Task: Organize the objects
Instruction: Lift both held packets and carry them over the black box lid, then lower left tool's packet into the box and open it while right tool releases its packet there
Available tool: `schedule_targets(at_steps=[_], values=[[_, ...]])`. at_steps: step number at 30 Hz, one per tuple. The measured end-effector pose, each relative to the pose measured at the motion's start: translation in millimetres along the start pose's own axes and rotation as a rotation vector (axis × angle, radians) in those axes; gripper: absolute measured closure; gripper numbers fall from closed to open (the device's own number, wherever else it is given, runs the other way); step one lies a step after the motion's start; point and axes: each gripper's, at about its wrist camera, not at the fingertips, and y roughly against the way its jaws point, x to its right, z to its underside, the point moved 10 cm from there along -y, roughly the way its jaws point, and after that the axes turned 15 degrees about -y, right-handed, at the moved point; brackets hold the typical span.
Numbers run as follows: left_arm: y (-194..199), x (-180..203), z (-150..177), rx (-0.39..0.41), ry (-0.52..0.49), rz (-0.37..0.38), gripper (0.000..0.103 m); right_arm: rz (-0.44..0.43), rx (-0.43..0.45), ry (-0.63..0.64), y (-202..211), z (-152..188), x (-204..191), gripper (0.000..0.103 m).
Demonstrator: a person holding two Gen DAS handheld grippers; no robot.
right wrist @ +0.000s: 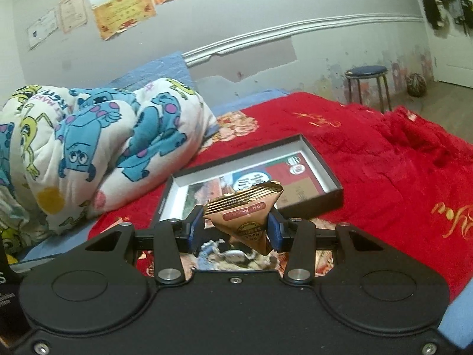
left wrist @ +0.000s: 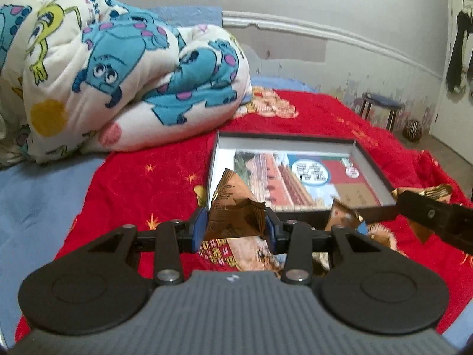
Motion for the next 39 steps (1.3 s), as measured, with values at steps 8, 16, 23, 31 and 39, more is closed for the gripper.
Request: schedule_targets(at_steps=[8,16,23,31,39], values=[[21,-16,-29,0.106,-0.007,0.001,0.058,-0.063,0.021,0.015,-7,-34,-37,0.061],[15,-34,-56,0.159,0.000,-0.020,0.058,-0.140,0.057,0.036,-26,-71,-80,0.061],[0,-47,-83,0.172,0.016,-0.041,0.058,-0.188,0.052,0.001,-47,-91,-87,0.061],[-37,-37,-109,0.239,0.001,0.022,0.057,-0.152,-0.001,0.044,-78,-101,-56,0.061],[-87,-21,-79,0.150,0.104,0.121,0.058,-0.112,-0.049,-0.049,-123,-89,-10,0.061]])
